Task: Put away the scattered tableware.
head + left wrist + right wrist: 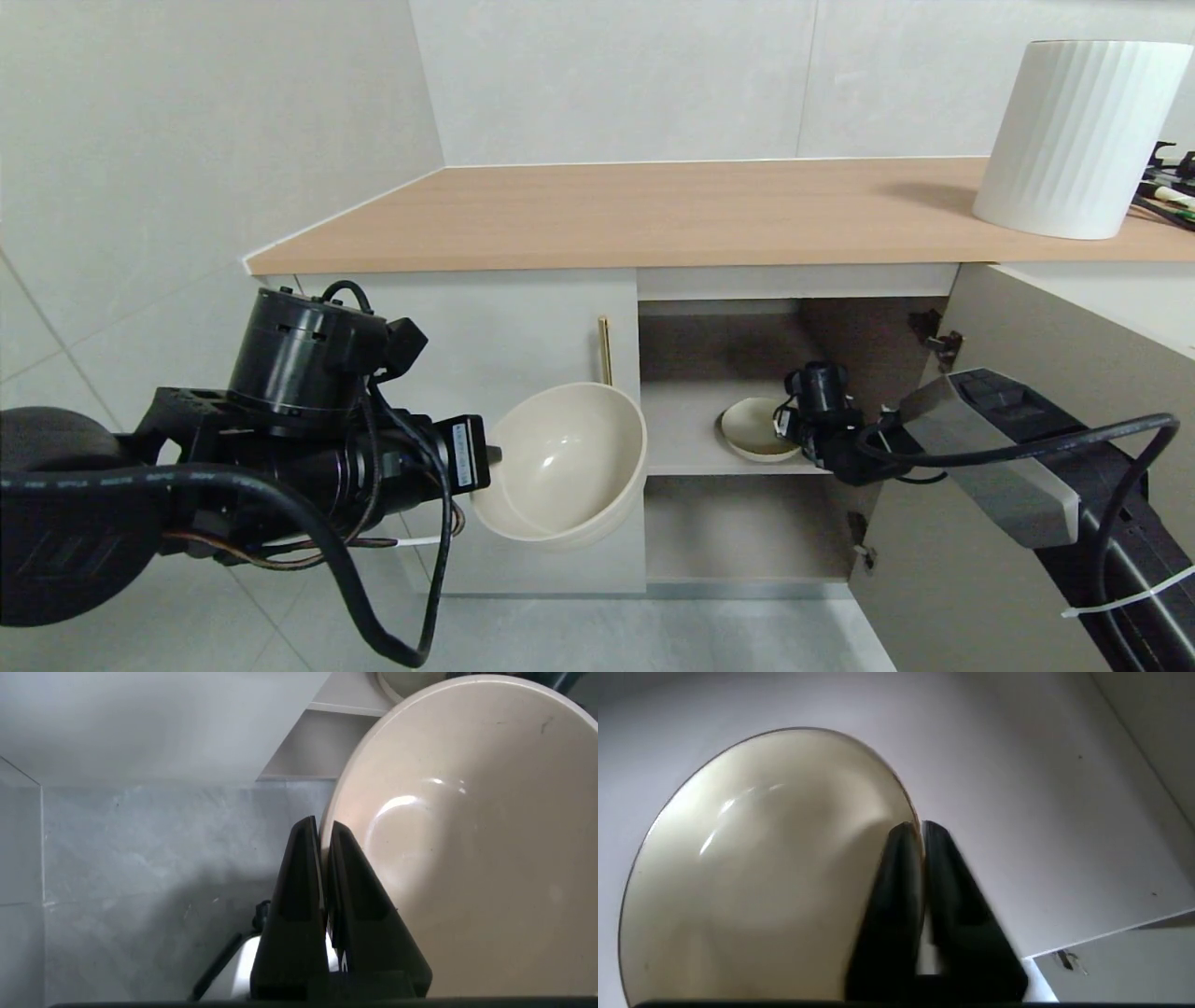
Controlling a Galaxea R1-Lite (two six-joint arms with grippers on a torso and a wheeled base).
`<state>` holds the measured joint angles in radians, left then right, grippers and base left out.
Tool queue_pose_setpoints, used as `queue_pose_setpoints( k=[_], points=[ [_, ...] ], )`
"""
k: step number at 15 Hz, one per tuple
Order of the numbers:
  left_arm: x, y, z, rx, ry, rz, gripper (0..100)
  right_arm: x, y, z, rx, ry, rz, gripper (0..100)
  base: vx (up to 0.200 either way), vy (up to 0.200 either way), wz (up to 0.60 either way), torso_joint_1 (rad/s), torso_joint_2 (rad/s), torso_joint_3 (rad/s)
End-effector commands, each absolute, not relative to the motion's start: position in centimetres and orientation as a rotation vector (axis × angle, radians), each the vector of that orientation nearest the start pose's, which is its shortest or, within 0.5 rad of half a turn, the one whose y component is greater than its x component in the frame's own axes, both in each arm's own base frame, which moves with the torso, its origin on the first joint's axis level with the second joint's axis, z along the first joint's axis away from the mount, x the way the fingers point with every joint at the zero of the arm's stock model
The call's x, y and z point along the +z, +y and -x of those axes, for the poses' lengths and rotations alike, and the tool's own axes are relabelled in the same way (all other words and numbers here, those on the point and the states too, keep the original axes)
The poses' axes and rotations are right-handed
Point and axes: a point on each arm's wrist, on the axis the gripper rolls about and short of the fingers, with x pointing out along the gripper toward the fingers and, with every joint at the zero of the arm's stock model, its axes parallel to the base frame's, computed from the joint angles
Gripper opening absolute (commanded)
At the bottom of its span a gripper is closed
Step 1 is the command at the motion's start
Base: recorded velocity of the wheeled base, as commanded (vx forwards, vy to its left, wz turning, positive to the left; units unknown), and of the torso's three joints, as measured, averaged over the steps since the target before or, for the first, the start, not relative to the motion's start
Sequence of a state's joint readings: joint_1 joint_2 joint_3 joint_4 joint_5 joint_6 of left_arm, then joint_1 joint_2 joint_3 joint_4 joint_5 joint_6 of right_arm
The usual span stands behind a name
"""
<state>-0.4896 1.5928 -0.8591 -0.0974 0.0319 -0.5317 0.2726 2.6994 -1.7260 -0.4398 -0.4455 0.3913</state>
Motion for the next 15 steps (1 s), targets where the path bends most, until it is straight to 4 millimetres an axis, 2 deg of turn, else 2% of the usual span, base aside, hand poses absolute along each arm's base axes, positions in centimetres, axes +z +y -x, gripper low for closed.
queue_pose_setpoints(
  k=[1,4,6,9,12,14,15],
  points=[
    [17.7,-12.6,-23.9,-0.263,0.720,0.340,0,-2.2,12.9,-50.3,-0.266,0.449,-0.198,100,0.000,0.000,0.00,0.000,0.00,0.000],
    [17.7,-12.6,-23.9,-0.262,0.718,0.340,0,-1.1,12.9,-50.4,-0.275,0.422,-0.238,100,0.000,0.000,0.00,0.000,0.00,0.000],
    [17.4,-12.9,-24.3,-0.262,0.732,0.334,0,1.6,12.8,-48.9,-0.273,0.418,-0.248,100,0.000,0.000,0.00,0.000,0.00,0.000],
    [16.1,-14.2,-25.8,-0.258,0.766,0.299,0,8.0,13.2,-43.2,-0.164,0.446,-0.244,100,0.000,0.000,0.00,0.000,0.00,0.000],
    [13.2,-16.4,-26.8,-0.189,0.810,0.170,0,14.9,14.7,-35.1,0.123,0.474,-0.211,100,0.000,0.000,0.00,0.000,0.00,0.000],
    [11.4,-17.5,-26.9,-0.123,0.817,0.076,0,18.0,15.9,-29.5,0.241,0.538,-0.109,100,0.000,0.000,0.00,0.000,0.00,0.000],
    [11.0,-17.9,-26.8,-0.112,0.820,0.055,0,18.8,16.7,-27.5,0.290,0.565,-0.087,100,0.000,0.000,0.00,0.000,0.00,0.000]
  ],
)
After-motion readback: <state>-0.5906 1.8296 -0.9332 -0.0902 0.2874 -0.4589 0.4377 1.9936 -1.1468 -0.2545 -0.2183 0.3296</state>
